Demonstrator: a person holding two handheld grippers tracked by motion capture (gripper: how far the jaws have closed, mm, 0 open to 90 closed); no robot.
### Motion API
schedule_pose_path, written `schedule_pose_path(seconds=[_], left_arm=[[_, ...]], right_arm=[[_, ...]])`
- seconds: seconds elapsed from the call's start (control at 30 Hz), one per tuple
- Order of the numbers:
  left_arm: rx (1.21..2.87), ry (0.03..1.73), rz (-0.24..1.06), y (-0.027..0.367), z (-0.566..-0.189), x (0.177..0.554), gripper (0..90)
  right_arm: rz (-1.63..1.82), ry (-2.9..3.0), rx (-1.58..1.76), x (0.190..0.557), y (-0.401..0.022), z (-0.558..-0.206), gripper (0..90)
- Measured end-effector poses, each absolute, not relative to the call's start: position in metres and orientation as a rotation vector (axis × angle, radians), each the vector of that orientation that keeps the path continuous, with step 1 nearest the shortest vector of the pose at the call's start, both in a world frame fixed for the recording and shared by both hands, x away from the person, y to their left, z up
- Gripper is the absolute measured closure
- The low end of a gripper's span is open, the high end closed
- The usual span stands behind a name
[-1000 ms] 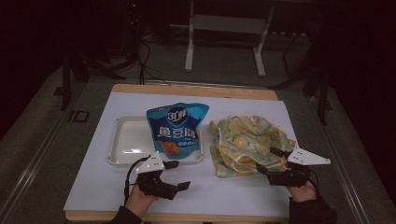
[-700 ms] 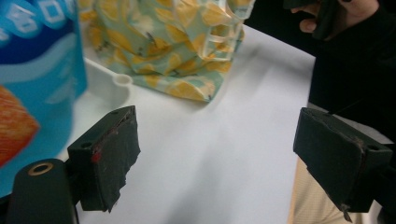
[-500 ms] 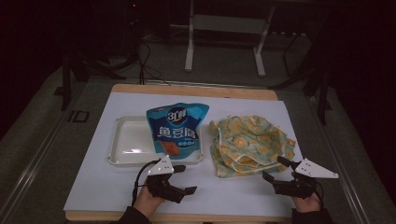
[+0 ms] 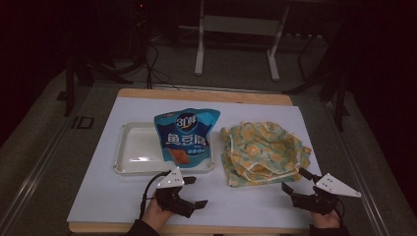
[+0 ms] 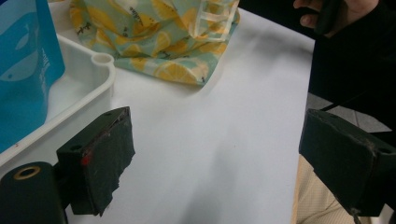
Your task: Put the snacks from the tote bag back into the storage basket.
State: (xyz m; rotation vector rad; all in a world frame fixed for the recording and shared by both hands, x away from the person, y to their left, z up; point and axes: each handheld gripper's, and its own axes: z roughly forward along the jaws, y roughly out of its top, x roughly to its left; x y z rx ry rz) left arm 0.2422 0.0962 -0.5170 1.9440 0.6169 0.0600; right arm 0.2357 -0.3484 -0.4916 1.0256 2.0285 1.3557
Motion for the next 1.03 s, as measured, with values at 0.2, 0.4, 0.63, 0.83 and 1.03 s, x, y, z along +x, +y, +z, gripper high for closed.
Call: schedule_pose_path(seconds=[0.2,0.4,0.63,0.83,1.03], left_arm=[[1.931,0.622,0.077,0.0985,-0.5191,0.2414,11.0],[1.93,0.605,0.096,0.0979,-0.5175,0.2398,11.1],[1.922,0.604,0.086,0.098,-0.5181,0.2394,11.0],[1.916,0.596,0.083,0.0975,-0.5182,0.2386,11.0],[1.914,0.594,0.081,0.0974,-0.5183,0.2385,11.0]], right_arm=[[1.385,2.047,1.031,0.2384,-0.3476,-0.4969,14.4],[1.405,2.066,1.027,0.2398,-0.346,-0.4989,14.3],[1.412,2.055,1.021,0.2411,-0.3468,-0.5008,14.2],[1.396,2.053,1.016,0.2423,-0.3465,-0.5022,14.2],[1.386,2.042,1.004,0.2425,-0.3466,-0.5021,14.2]])
